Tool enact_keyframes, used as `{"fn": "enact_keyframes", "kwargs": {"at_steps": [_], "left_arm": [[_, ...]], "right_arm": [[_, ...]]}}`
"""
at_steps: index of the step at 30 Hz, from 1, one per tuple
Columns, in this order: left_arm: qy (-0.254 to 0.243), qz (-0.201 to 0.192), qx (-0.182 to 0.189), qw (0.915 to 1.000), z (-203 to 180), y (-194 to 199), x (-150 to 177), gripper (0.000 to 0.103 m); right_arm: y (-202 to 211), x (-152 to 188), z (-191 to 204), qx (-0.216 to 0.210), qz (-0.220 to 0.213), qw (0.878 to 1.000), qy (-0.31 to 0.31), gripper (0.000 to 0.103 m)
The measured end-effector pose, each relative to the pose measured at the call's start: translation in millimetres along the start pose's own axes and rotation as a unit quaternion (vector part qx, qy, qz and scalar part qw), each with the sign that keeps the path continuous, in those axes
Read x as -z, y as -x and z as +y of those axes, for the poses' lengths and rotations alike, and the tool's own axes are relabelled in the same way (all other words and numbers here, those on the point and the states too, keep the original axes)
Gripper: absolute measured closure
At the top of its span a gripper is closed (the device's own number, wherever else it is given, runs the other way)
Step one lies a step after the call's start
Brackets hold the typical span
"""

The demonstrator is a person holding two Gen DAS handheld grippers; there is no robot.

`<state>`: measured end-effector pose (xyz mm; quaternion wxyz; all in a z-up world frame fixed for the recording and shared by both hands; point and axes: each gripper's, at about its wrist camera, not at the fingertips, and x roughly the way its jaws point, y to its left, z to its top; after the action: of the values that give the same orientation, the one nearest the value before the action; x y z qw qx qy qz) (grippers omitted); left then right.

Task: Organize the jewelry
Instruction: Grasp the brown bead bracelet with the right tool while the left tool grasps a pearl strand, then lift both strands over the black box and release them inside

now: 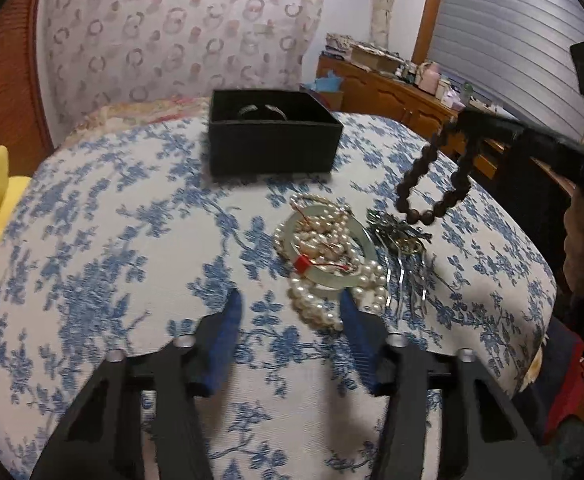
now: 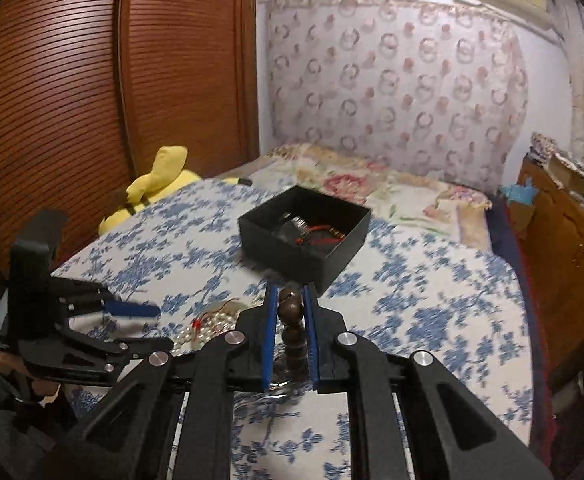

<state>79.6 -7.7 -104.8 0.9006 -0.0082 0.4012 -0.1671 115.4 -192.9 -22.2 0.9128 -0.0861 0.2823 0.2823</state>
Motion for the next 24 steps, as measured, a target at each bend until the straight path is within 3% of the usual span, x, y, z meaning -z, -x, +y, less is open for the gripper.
{"fn": "enact_keyframes", "kwargs": {"at_steps": [2, 9, 15, 20, 24], "left_arm": [[0.000, 0.011, 0.004, 0.9999, -2.5, -5.2, -0.6, 0.072], [0.002, 0.027, -0.003, 0.9996, -4.9, -18.3, -6.4, 0.075], [0.002, 0.033, -0.027, 0.9991, -2.0, -25.3, -13.8, 0.095], [0.006, 0.026, -0.018, 0.9995, 6.6, -17.2, -10.9, 0.096], [0.020, -0.002, -0.008, 0.9998, 17.2, 2.1, -16.7, 0.096]], "right_arm": [[4.5, -1.7, -1.5, 0.006, -0.006, 1.000, 0.003, 0.088], [5.0, 1.1, 0.5, 0.004, -0.006, 1.000, 0.002, 0.088], [-0.3, 8.0, 6.6, -0.002, 0.001, 1.000, -0.001, 0.088], [-2.1, 12.1, 10.4, -0.002, 0.005, 1.000, 0.003, 0.088], [-1.7, 12.6, 10.2, -0.001, 0.003, 1.000, 0.001, 0.088]]}}
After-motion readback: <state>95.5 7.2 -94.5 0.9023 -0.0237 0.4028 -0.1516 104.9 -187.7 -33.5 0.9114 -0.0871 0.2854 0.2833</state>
